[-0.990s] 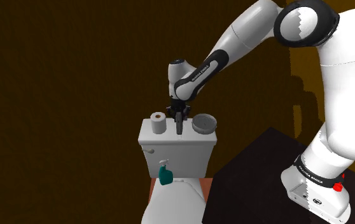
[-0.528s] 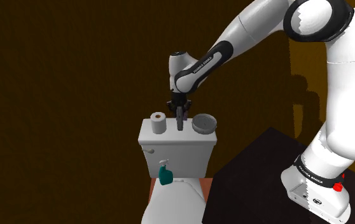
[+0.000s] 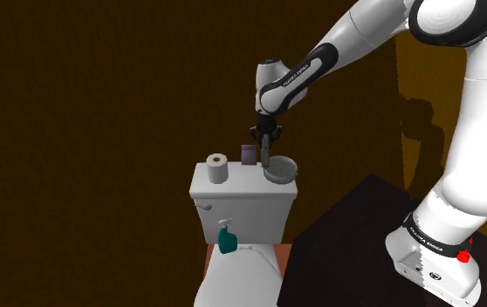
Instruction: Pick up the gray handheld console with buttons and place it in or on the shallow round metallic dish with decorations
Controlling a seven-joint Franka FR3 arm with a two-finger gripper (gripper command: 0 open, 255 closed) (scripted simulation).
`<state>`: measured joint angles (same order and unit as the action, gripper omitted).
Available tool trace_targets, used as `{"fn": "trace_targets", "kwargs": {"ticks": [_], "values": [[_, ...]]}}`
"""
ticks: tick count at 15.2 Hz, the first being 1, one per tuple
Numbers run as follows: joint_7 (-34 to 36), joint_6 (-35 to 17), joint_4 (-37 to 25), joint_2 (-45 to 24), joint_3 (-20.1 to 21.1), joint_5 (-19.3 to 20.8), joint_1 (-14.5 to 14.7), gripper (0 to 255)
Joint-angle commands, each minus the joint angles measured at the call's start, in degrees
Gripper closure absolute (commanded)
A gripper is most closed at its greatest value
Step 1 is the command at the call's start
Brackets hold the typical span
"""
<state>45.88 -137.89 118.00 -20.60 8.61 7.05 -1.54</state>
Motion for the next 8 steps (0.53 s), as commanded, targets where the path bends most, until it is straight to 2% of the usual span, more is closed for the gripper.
{"fn": "trace_targets", "kwargs": {"ticks": [1,8], "values": [[-2.85,0.36,0.72,1.23,-0.48,-0.56,-1.91,255],[-12.3,1.58,1.79,3.94,-2.71,-2.14,-8.09,255]]}}
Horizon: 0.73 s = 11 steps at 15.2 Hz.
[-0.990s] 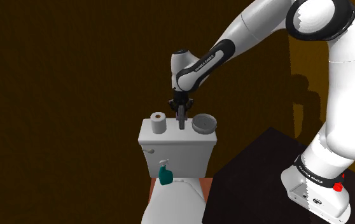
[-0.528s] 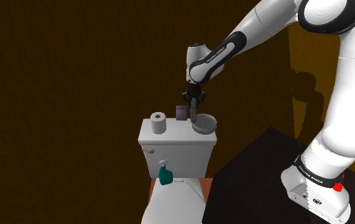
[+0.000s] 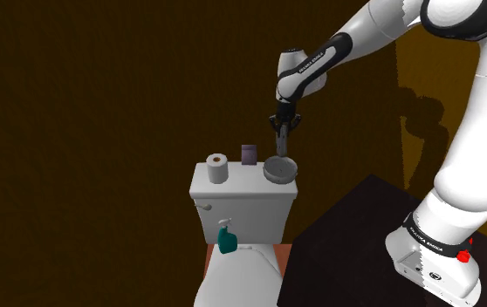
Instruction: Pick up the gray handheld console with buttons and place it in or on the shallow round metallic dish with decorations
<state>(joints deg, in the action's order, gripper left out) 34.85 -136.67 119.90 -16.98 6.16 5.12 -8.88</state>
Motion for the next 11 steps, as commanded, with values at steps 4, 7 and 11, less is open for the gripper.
{"fn": "trace_targets", "kwargs": {"ticks": [4,7,11], "values": [[-0.89,-2.22,0.34,-1.84,-0.46,0.26,-0.61,255],[-0.59,-4.12,0.54,-3.55,-0.64,0.63,-0.49,255],[-0.19,-6.59,0.63,-5.94,-0.92,1.13,-0.31,255]]}}
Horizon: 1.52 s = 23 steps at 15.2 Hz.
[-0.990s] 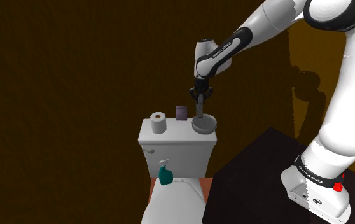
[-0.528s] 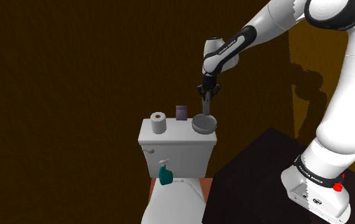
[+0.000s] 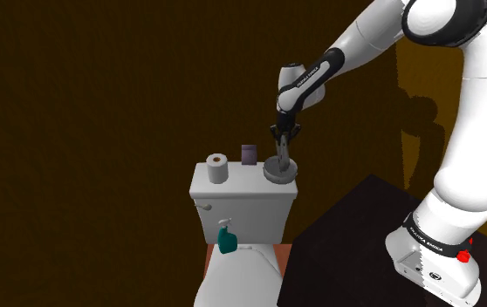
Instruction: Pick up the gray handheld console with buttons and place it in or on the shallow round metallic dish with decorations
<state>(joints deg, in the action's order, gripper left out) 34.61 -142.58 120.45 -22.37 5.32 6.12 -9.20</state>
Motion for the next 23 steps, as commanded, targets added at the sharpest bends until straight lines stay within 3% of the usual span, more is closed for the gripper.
{"fn": "trace_targets", "kwargs": {"ticks": [1,10,18,19,23], "values": [[0.16,-1.29,0.06,-1.17,-0.16,0.26,0.07,255],[1.1,-6.71,-0.63,-7.31,-0.98,1.42,0.65,255],[1.09,-6.71,-0.63,-7.31,-1.0,1.41,0.66,255],[1.13,-6.85,-0.51,-7.31,-1.01,1.43,0.68,0],[1.15,-6.92,-0.4,-7.27,-1.01,1.43,0.69,0]]}}
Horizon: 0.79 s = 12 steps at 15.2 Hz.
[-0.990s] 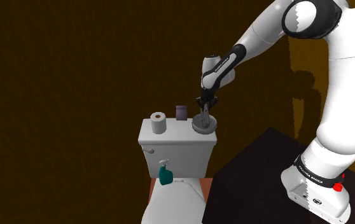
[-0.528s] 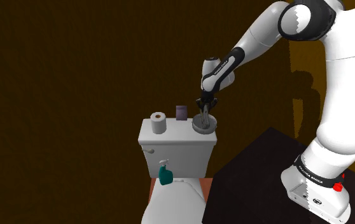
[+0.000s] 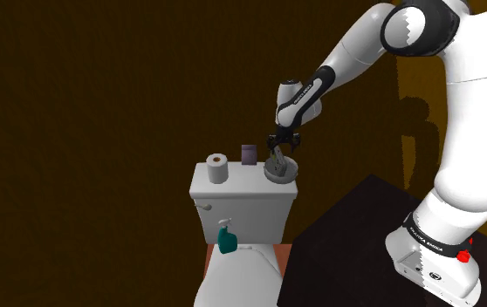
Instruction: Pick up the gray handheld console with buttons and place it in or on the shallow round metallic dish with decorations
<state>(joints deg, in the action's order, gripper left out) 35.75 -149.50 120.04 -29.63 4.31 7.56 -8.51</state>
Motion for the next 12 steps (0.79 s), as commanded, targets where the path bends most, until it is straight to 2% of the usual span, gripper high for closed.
{"fn": "trace_targets", "kwargs": {"ticks": [1,5,12], "values": [[-0.05,0.21,-0.22,-0.05,0.02,-0.03,-0.03,0],[-0.83,5.66,0.48,6.12,0.91,-1.15,-0.52,0],[-0.83,5.66,0.48,6.12,0.9,-1.16,-0.52,0]]}}
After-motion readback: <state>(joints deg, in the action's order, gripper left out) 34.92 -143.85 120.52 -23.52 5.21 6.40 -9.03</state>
